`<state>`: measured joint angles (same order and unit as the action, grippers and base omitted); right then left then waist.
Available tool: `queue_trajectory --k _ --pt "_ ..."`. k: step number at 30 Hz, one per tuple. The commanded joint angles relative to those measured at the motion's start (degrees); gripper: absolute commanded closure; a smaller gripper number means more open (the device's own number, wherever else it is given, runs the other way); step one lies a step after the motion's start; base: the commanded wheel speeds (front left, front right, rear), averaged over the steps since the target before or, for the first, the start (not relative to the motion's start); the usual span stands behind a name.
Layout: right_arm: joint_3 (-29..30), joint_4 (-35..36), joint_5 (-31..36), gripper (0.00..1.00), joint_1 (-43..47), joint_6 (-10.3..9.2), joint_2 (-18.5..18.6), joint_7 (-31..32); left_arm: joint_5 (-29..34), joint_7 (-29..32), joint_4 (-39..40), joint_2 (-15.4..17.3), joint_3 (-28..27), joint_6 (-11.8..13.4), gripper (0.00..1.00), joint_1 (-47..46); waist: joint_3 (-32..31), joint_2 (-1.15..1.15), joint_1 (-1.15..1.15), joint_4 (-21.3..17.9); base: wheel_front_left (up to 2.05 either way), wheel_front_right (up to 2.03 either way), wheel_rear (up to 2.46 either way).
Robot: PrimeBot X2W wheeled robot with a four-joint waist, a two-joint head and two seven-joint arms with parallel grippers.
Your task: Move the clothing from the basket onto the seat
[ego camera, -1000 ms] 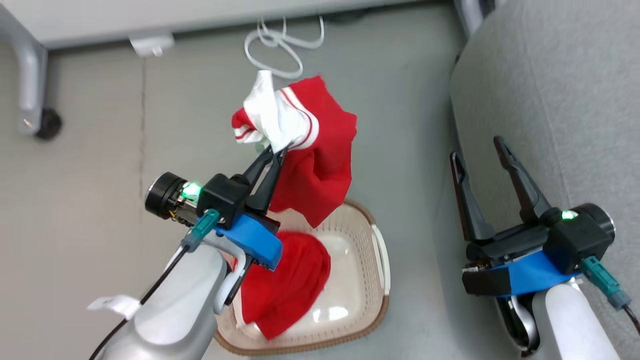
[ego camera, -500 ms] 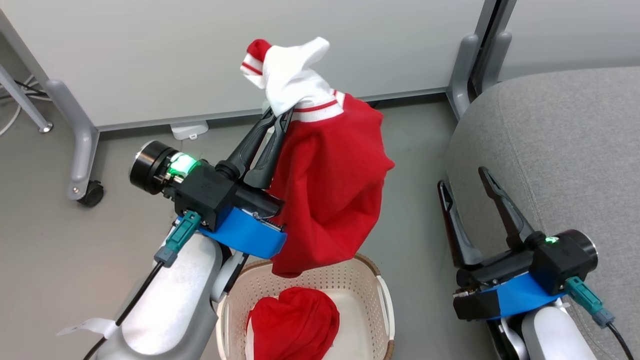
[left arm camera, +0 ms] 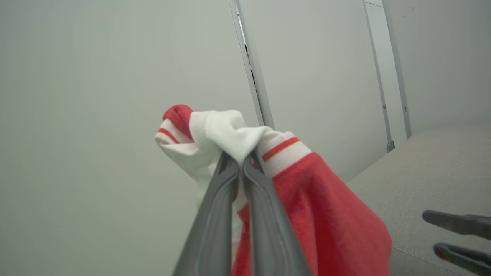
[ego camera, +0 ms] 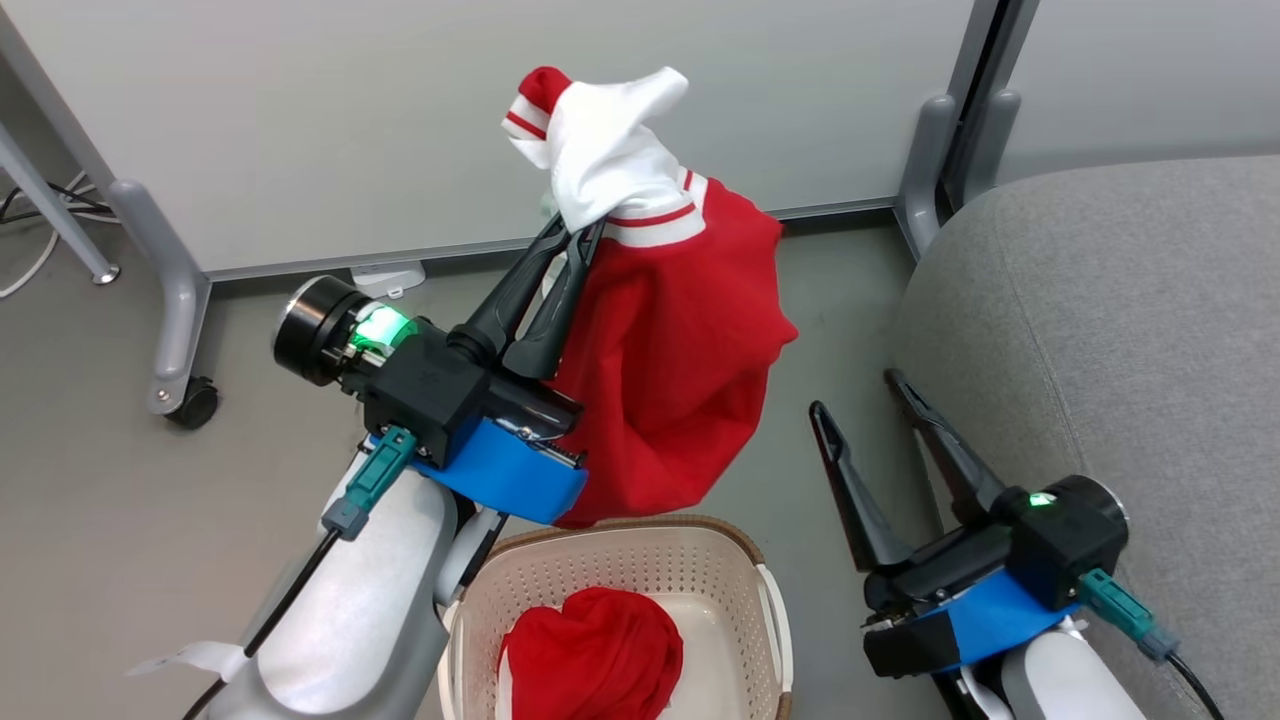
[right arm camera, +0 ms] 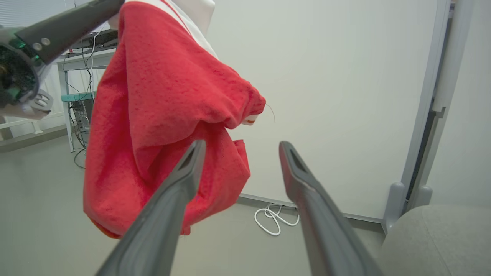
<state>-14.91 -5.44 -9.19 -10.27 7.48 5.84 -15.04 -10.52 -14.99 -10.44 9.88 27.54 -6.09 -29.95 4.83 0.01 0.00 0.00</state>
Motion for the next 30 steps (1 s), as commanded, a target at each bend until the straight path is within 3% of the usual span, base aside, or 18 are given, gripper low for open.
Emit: queue_trajectory --k 1,17,24,25,26,30 --pt "-1.14 -0.37 -1.37 0.00 -1.35 0.03 0.50 -0.22 0.28 -0.29 0.16 -0.27 -0.08 -0.20 1.00 0.03 0.14 -0.01 0.00 0.43 0.00 0.00 0.00" --pt "-14.40 -5.50 -13.55 0.00 -10.74 0.03 1.95 -0.22 1.50 -0.29 0.64 -3.48 3.72 -1.13 1.00 -1.89 1.68 -0.01 0.00 4.28 0.00 0.00 0.00" --pt "-14.51 -6.06 -13.19 0.00 -12.93 0.03 1.44 -0.22 1.45 -0.29 0.51 -4.00 4.91 -1.37 1.00 -1.84 1.50 -0.01 0.00 5.23 0.00 0.00 0.00" --pt "-14.45 -6.44 -12.98 0.60 -12.87 0.03 1.33 -0.21 1.44 -0.29 0.54 -4.06 5.06 -1.39 1.00 -1.77 1.42 -0.01 0.00 5.34 0.00 0.00 0.00" --pt "-14.65 -6.78 -12.76 1.00 -12.81 0.03 1.20 -0.22 1.40 -0.29 0.52 -4.12 5.19 -1.36 1.00 -1.71 1.31 -0.01 0.00 5.46 0.00 0.00 0.00" --pt "-14.67 -7.58 -12.70 1.00 -12.51 0.03 0.83 -0.22 1.35 -0.29 0.22 -4.13 5.25 -1.40 1.00 -1.39 0.99 -0.01 0.00 5.57 0.00 0.00 0.00"
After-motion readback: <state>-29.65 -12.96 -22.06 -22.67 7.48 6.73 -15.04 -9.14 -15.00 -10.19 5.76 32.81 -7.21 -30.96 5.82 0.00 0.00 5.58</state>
